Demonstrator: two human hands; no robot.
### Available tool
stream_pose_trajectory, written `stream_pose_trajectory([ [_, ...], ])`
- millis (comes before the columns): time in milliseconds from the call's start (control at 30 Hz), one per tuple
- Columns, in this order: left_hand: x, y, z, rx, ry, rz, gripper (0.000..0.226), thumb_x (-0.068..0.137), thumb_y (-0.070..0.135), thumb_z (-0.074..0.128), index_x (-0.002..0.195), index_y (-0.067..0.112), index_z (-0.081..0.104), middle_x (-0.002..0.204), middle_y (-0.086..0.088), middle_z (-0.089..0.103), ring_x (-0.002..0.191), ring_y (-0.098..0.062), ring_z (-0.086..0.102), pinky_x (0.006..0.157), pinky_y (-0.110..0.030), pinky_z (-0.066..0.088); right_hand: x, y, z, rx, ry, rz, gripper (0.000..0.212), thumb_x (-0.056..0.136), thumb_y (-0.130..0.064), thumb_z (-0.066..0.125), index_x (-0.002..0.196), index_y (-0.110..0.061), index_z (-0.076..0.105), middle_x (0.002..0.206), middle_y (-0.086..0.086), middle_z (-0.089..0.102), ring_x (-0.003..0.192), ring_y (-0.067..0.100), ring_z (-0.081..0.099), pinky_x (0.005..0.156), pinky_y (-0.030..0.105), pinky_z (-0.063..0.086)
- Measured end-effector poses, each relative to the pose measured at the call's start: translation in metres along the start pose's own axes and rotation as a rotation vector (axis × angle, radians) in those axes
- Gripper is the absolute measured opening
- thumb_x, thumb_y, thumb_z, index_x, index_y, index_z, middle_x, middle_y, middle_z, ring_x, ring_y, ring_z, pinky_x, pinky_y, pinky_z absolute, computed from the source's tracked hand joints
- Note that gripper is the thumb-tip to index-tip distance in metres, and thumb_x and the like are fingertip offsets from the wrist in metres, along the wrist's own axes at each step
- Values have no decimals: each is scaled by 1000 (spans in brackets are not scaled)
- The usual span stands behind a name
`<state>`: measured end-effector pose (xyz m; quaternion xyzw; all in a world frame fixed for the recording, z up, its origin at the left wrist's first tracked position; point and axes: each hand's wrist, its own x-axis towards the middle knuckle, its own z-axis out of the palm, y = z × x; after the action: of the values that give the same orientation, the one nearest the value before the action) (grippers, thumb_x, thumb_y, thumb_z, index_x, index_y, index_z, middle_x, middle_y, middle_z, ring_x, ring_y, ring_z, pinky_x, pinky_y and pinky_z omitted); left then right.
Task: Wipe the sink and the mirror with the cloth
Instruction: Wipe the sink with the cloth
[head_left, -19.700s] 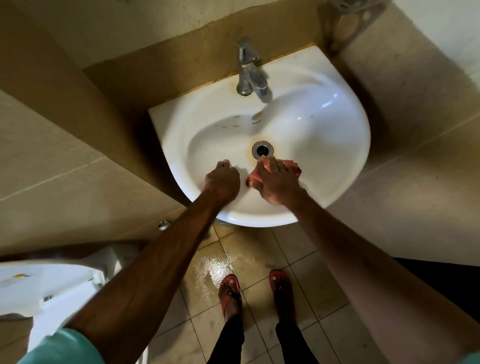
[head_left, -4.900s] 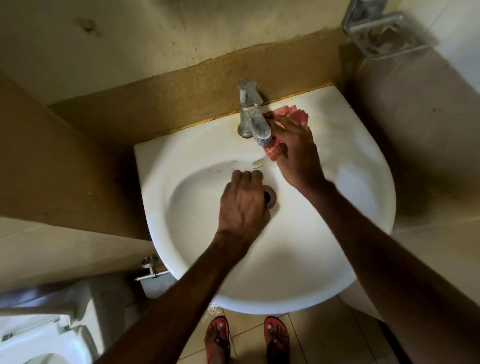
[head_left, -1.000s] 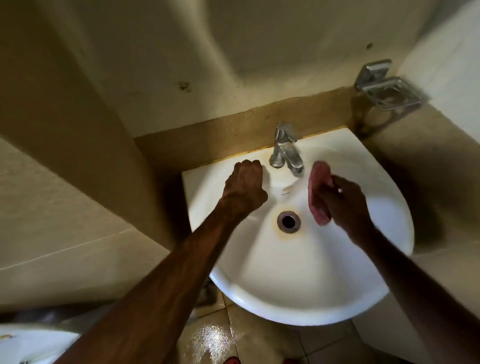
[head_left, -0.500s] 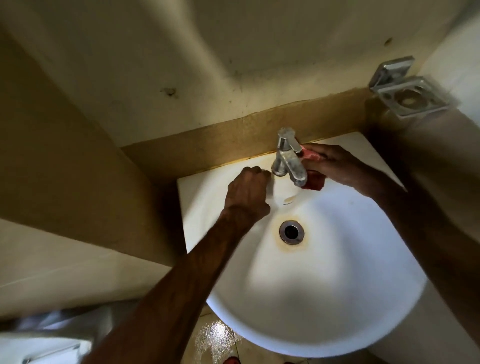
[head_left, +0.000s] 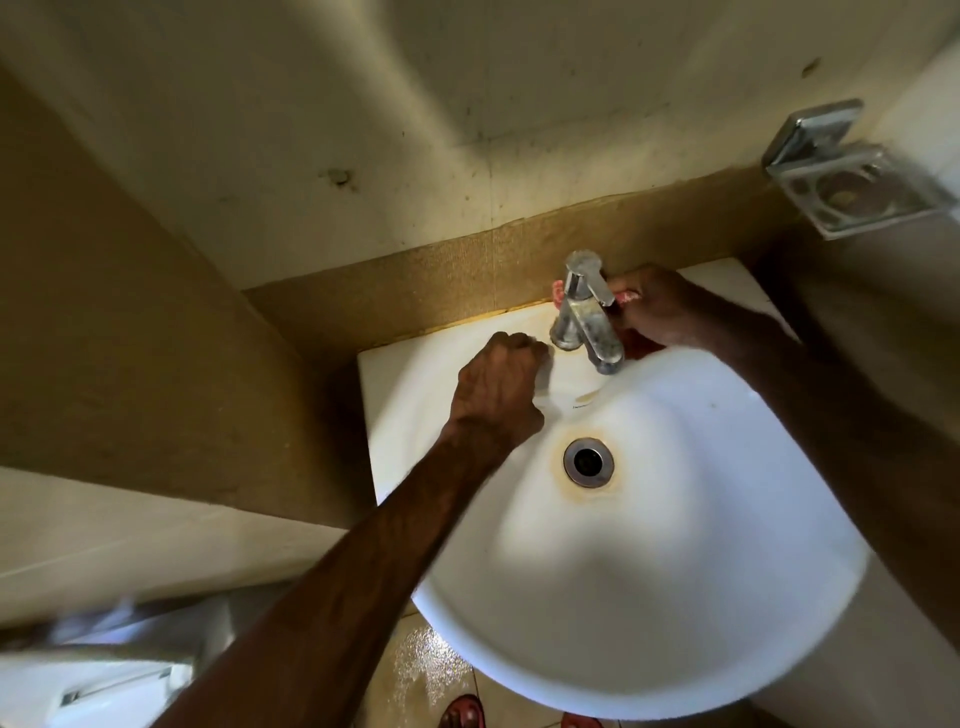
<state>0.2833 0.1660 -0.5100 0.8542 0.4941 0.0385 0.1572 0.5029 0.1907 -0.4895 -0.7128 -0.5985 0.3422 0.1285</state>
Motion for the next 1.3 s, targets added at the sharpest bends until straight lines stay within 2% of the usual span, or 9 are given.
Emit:
stream_pose_trajectory([
  [67,0,-1,-2,-5,-4,3,56,70,12,77,124,18,62,122,-1,64,116,-24,54,82,-36,55,-17,2,10,-2,65,3,9,99,-19,62,96,-23,69,91,7,76,79,26,76,72,43,63],
  [300,-1,1,-3,21,1,10,53,74,13,77,124,16,62,124,-3,62,118,-24,54,86,-36,54,-58,-1,8,-180,69,-29,36,90,-13,54,107,-38,73,67,-1,74,63,20,72,73,42,63],
  [433,0,1,-3,38,-14,21,55,76,14,76,128,16,61,127,-3,61,121,-24,53,91,-36,52,-38,-11,11,-244,260,9,29,99,-22,56,122,-27,72,105,10,77,96,36,72,85,42,59],
  [500,0,2,-5,42,-22,19,57,76,13,77,130,16,60,129,-3,62,122,-24,53,94,-36,52,-31,-14,14,-291,298,-27,25,100,-28,55,117,-23,73,104,14,76,96,39,70,83,41,57],
  [633,-1,3,-5,51,-31,14,56,76,13,77,130,17,61,128,-3,62,121,-24,54,94,-36,52,-59,-10,21,-231,215,-72,29,94,-32,68,122,-26,73,91,11,77,80,33,71,77,39,59],
  [767,-1,2,-7,60,-20,24,51,76,13,76,125,17,63,123,-3,63,119,-24,55,89,-36,51,-71,-1,17,-274,142,-80,22,90,-42,71,104,-26,78,77,3,70,77,31,67,72,32,53],
  [967,1,0,-3,37,-20,24,53,75,10,77,126,17,64,125,-3,64,118,-25,56,93,-38,54,-26,12,4,-565,520,35,44,90,-23,65,133,-29,63,117,23,60,111,47,56,94,49,51],
  [1167,-2,1,-2,46,-16,25,58,77,10,76,132,17,60,132,-4,60,124,-25,53,99,-37,51,-51,23,40,-290,340,-195,48,99,-11,57,146,-18,54,148,15,53,136,34,50,106,40,47],
  [1300,-2,1,-3,59,-21,36,59,79,12,76,135,16,58,134,-4,59,125,-24,52,101,-36,50,-74,43,58,-227,349,-265,45,98,-11,62,143,-16,55,146,10,55,131,35,57,96,36,54],
])
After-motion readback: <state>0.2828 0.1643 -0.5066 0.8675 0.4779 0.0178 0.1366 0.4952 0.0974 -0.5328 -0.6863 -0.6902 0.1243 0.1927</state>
